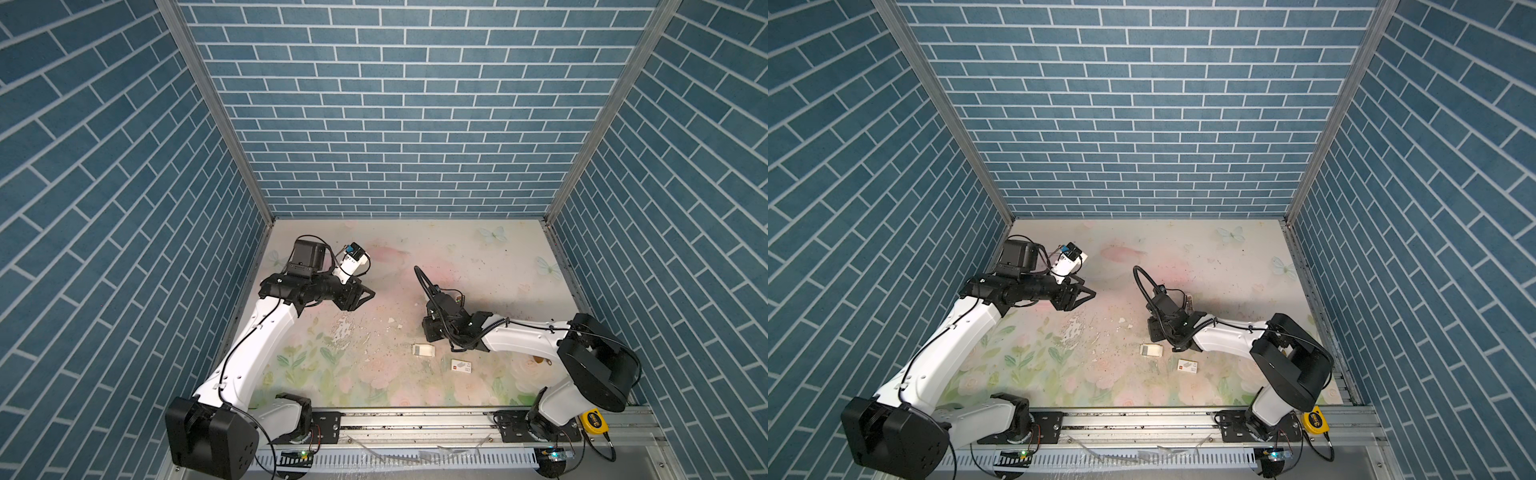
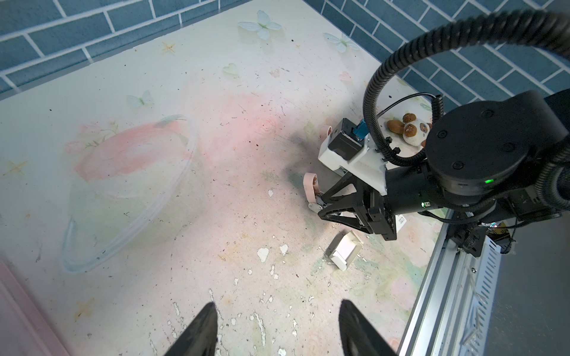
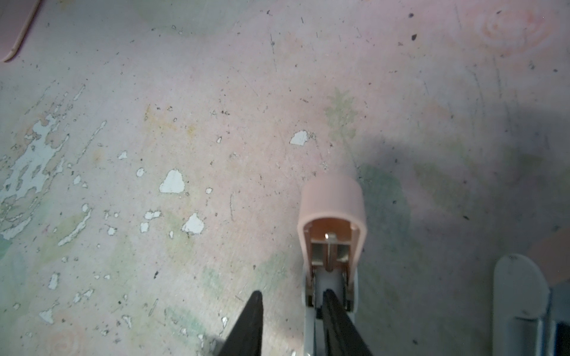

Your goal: Load the staples into the stapler

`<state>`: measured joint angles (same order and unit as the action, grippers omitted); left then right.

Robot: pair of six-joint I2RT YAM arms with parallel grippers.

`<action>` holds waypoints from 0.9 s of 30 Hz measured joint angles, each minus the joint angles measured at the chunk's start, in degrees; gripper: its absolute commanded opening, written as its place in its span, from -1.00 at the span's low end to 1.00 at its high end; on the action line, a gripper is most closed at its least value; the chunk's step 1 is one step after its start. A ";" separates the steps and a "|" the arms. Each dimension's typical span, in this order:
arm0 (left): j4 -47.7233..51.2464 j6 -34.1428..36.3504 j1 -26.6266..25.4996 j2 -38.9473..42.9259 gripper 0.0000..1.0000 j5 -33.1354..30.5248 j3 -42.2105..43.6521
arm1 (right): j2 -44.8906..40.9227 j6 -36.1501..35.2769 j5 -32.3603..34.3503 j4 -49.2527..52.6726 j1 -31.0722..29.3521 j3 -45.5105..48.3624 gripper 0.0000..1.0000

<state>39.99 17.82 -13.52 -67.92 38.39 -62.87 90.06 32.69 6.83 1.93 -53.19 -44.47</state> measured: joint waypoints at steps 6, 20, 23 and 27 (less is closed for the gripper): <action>0.00 0.00 0.00 0.22 0.29 0.00 0.02 | -0.02 0.00 -0.24 0.00 0.00 0.00 -0.33; 0.00 0.00 0.00 0.22 0.29 0.00 0.02 | -0.04 0.07 -0.46 0.02 0.02 0.50 -0.36; 0.00 0.00 0.00 0.22 0.29 0.00 0.02 | -0.07 0.07 -0.48 0.02 0.00 0.74 -0.37; 0.00 0.00 0.00 0.22 0.29 0.00 0.02 | -0.11 0.15 -0.59 0.04 0.00 0.83 -0.39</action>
<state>39.99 17.82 -13.52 -67.70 38.39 -62.85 89.95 32.84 6.24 1.98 -53.19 -43.64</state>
